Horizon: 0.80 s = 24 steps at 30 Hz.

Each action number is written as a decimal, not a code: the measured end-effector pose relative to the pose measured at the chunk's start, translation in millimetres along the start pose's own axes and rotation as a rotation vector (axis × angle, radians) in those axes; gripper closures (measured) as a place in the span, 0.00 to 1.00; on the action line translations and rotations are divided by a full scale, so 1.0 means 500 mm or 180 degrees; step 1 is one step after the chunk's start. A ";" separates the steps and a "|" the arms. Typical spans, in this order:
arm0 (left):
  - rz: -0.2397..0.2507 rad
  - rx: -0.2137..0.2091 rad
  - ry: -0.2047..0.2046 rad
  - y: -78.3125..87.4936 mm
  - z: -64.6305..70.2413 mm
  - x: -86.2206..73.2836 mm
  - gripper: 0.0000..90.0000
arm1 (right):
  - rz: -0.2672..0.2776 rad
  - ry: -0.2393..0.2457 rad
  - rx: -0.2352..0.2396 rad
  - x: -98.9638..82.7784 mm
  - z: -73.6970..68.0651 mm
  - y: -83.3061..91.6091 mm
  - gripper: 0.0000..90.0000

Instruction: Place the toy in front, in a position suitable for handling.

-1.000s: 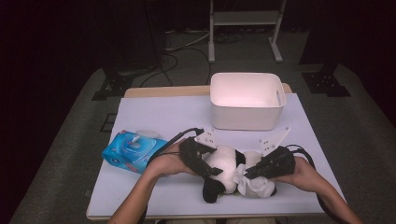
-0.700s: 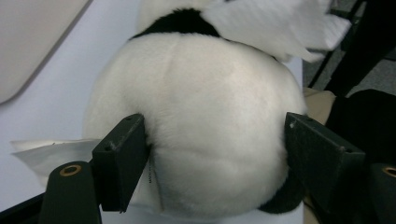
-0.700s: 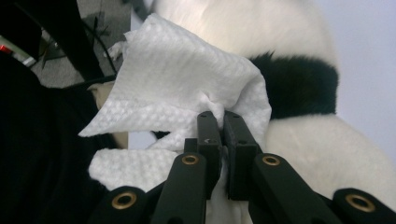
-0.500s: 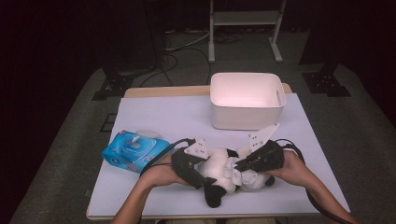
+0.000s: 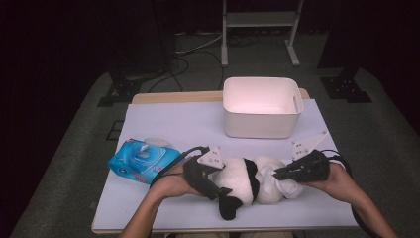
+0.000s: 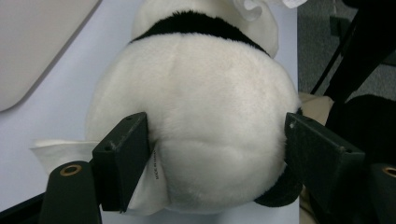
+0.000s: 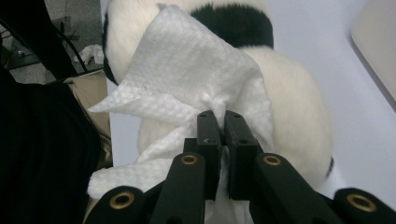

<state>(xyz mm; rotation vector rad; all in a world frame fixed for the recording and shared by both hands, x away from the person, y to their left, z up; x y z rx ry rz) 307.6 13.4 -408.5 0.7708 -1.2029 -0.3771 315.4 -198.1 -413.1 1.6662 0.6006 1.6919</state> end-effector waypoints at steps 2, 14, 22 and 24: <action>0.0062 0.0033 0.0021 0.004 -0.003 0.009 0.26 | -0.0014 -0.0023 -0.0032 -0.010 0.001 0.006 0.95; -0.0079 0.0078 -0.0075 -0.008 0.001 -0.003 0.26 | 0.0055 0.0096 0.0100 0.046 0.011 -0.029 0.95; -0.0045 0.0037 -0.0059 -0.004 0.005 -0.014 0.26 | 0.0089 0.0113 0.0114 0.078 0.038 -0.049 0.95; -0.0035 0.0029 -0.0049 -0.004 0.005 -0.014 0.26 | 0.0091 0.0073 0.0081 0.071 0.044 -0.043 0.95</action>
Point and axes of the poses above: each handheld gripper's, and its own axes: y roughly backward along the jaws, x roughly out of its top, z roughly to its right, the point moved 8 cm from there along -y, roughly forward along the jaws, and after that the axes turned 12 degrees about y, right-handed, at the moved point
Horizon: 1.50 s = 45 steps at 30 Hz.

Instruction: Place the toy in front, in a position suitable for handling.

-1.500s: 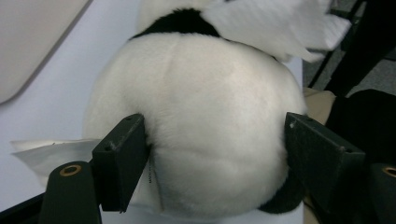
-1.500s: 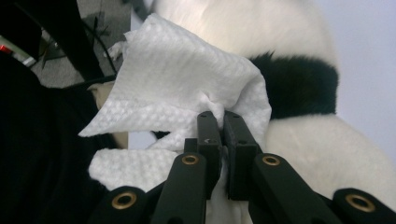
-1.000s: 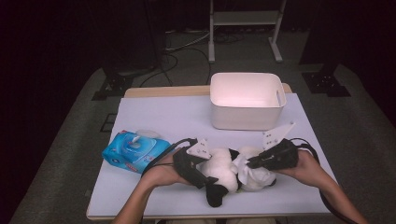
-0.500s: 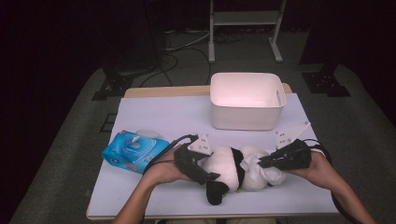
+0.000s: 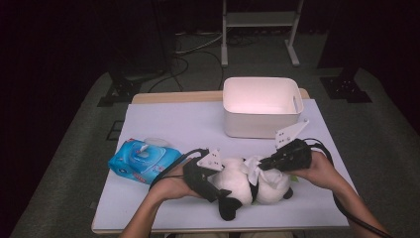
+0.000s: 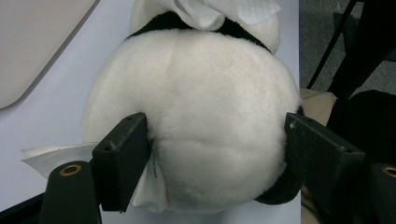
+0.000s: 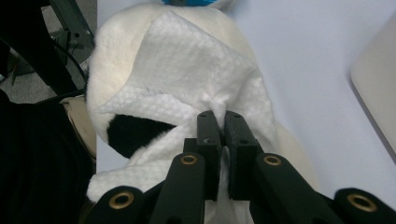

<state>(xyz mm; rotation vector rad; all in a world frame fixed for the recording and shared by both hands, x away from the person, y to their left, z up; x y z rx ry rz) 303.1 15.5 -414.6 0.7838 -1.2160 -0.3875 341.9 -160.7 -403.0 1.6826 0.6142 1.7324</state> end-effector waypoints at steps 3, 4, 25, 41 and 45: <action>-0.0024 -0.0013 0.0008 0.001 0.000 0.000 0.26 | 0.0021 -0.0092 -0.0049 -0.021 0.005 0.014 0.94; -0.0021 -0.0017 0.0009 0.001 0.001 0.001 0.26 | 0.0033 -0.0122 -0.0047 -0.030 0.004 0.019 0.94; 0.0012 -0.0036 0.0030 0.003 -0.003 0.026 0.25 | 0.0136 -0.0048 -0.0057 -0.047 -0.034 0.052 0.82; -0.0030 -0.0045 0.0036 0.000 -0.001 0.024 0.23 | 0.0085 -0.0255 -0.0164 -0.083 -0.036 0.108 0.68; -0.0043 -0.0036 0.0019 -0.001 -0.001 0.024 0.23 | 0.0047 -0.0367 -0.0093 -0.107 -0.036 0.095 0.66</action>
Point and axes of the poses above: each handheld gripper's, and its own axes: y roughly backward along the jaws, x roughly out of its top, z roughly to its right, the point moved 8 cm from there along -y, roughly forward along the jaws, and after that the axes turned 12 degrees about y, right-handed, at the moved point
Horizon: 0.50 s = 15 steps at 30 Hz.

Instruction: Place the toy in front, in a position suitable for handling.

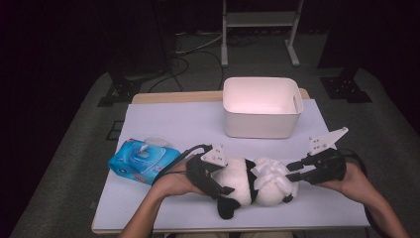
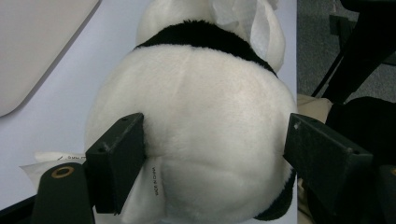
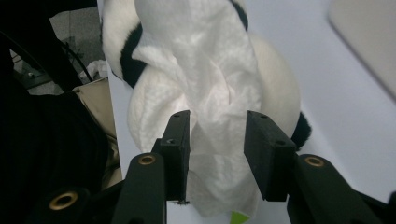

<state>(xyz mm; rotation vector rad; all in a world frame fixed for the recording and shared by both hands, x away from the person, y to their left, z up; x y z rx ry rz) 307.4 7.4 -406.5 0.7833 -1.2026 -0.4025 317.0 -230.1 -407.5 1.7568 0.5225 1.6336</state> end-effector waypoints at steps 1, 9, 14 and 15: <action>-0.0004 -0.0001 -0.0001 0.000 0.001 0.000 0.22 | -0.0025 -0.0040 0.0037 -0.007 0.001 -0.008 0.66; 0.0004 0.0019 0.0000 -0.004 0.004 0.000 0.21 | -0.0099 0.0068 0.0006 0.002 0.003 -0.019 0.95; 0.0011 0.0015 0.0003 -0.005 0.005 -0.001 0.21 | -0.0180 0.0363 -0.0088 0.059 0.002 -0.027 0.94; 0.0016 0.0015 0.0008 -0.005 0.005 -0.001 0.21 | -0.0218 0.0415 -0.0087 0.072 0.000 -0.034 0.94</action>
Point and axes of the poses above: each handheld gripper's, and its own axes: y roughly backward along the jaws, x roughly out of its top, z roughly to its right, the point moved 8 cm from there along -y, roughly forward along the jaws, and after that the axes turned 12 degrees about y, right-handed, at the moved point
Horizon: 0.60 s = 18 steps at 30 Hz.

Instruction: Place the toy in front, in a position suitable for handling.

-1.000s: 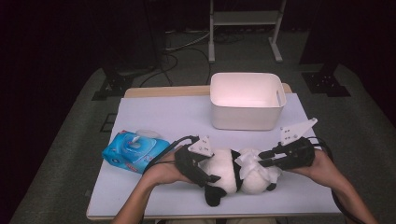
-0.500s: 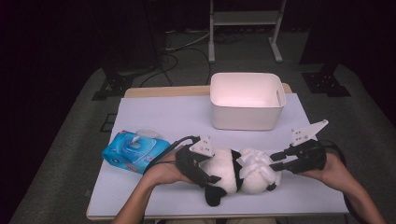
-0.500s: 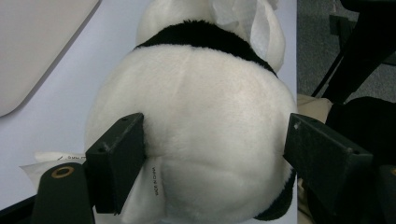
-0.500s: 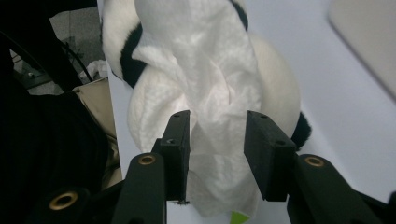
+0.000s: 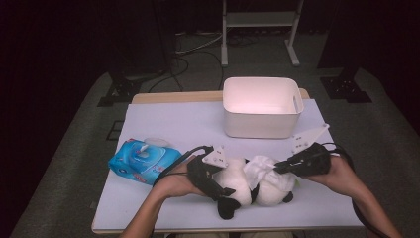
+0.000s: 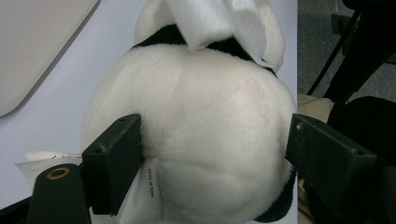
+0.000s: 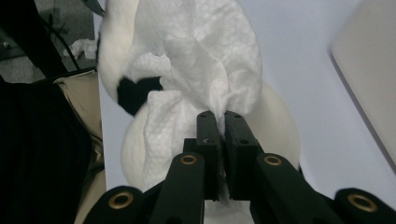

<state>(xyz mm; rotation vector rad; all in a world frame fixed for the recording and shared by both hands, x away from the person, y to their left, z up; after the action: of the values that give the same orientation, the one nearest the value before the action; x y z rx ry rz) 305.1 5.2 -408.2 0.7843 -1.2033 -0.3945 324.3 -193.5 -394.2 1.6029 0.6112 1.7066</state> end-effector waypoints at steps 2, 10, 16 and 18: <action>0.0012 0.0001 0.0013 0.000 0.001 -0.001 0.21 | -0.0001 0.0061 0.0060 0.029 -0.003 -0.020 0.93; 0.0048 -0.0015 0.0003 0.000 0.003 -0.005 0.21 | 0.0184 0.0149 0.0291 0.102 -0.016 -0.090 0.69; 0.0088 0.0011 0.0027 -0.004 0.003 -0.007 0.22 | 0.0299 0.0251 0.0427 0.140 -0.035 -0.115 0.59; 0.0088 0.0036 0.0030 -0.004 0.002 -0.007 0.22 | 0.0294 0.0310 0.0384 0.146 -0.038 -0.119 0.62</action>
<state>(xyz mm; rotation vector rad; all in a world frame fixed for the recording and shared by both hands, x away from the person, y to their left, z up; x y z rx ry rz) 303.2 5.4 -411.8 0.7779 -1.2073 -0.3611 317.1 -97.6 -393.8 1.6613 0.7097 1.8554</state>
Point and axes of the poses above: each handheld gripper's, and its own axes: y roughly backward along the jaws, x roughly out of its top, z roughly to its right, the point moved 8 cm from there along -y, roughly forward along the jaws, and after that the axes turned 12 degrees about y, right-handed, at the moved point
